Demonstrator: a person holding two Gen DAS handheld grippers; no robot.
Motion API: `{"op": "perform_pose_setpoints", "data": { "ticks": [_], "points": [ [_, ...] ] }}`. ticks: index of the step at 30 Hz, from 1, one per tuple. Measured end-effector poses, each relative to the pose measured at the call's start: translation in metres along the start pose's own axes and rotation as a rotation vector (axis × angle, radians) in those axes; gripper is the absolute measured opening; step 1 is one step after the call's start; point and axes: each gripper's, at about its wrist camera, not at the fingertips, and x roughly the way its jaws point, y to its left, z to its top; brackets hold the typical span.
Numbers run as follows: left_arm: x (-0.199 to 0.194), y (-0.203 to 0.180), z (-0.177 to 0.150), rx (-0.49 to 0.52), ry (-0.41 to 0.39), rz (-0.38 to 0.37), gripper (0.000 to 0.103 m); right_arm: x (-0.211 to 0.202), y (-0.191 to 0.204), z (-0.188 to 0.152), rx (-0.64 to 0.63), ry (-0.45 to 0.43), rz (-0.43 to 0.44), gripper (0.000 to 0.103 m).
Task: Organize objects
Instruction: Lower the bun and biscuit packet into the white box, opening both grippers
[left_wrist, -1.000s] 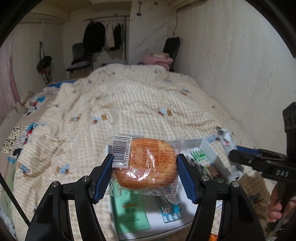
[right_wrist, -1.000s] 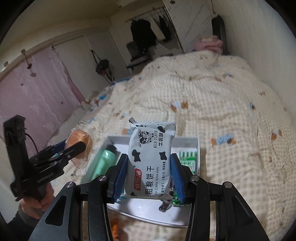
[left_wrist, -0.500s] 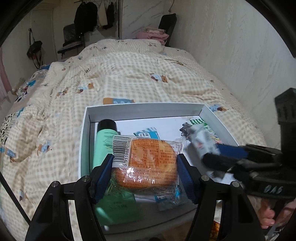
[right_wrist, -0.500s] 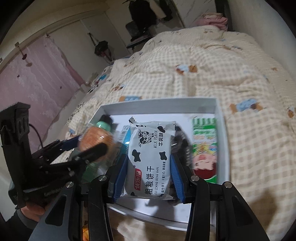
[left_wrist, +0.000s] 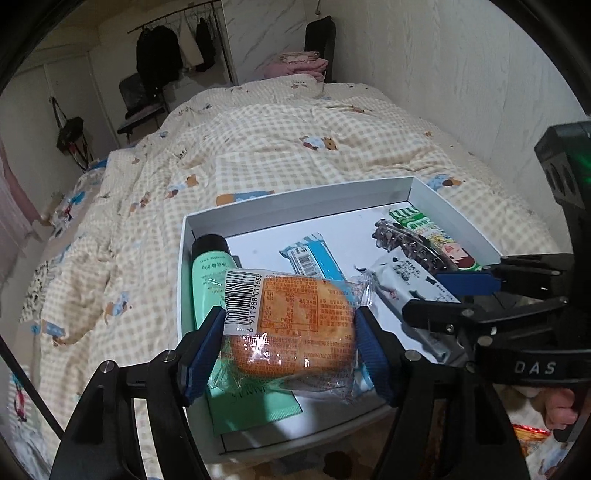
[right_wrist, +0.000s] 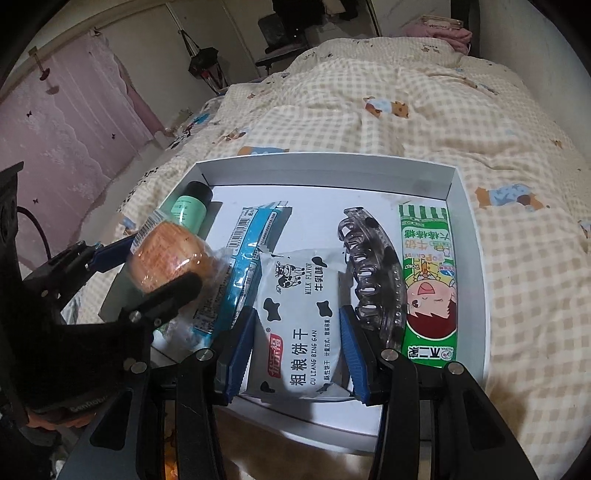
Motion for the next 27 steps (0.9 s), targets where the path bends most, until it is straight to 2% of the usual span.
{"op": "perform_pose_setpoints", "data": {
  "ticks": [4,5,6,8,11,16,18,20,27],
  "points": [
    [-0.007,0.011,-0.003,-0.059,-0.005,-0.057,0.075,-0.005,-0.001,0.002,0.004,-0.015,0.03,0.06],
    [-0.009,0.015,-0.003,-0.083,-0.011,-0.075,0.075,-0.009,0.0,0.002,0.004,-0.026,0.042,0.067],
    [-0.01,0.017,-0.003,-0.097,-0.013,-0.09,0.075,-0.011,0.0,0.002,0.005,-0.033,0.053,0.079],
    [-0.012,0.023,-0.003,-0.131,-0.018,-0.125,0.077,-0.019,0.004,0.003,-0.004,-0.06,0.058,0.087],
    [-0.015,0.025,-0.003,-0.151,-0.027,-0.145,0.078,-0.028,0.009,0.006,-0.021,-0.082,0.064,0.087],
    [-0.035,0.031,-0.001,-0.155,-0.083,-0.103,0.078,-0.048,0.012,0.011,-0.026,-0.132,0.079,0.087],
    [-0.051,0.032,-0.001,-0.14,-0.145,-0.051,0.078,-0.063,0.012,0.012,-0.03,-0.166,0.087,0.087],
    [-0.068,0.032,-0.002,-0.126,-0.197,-0.033,0.078,-0.079,0.012,0.013,-0.041,-0.192,0.1,0.087],
    [-0.135,0.029,-0.011,-0.099,-0.37,-0.083,0.083,-0.141,0.016,-0.001,-0.106,-0.306,0.085,0.087]
  ]
}}
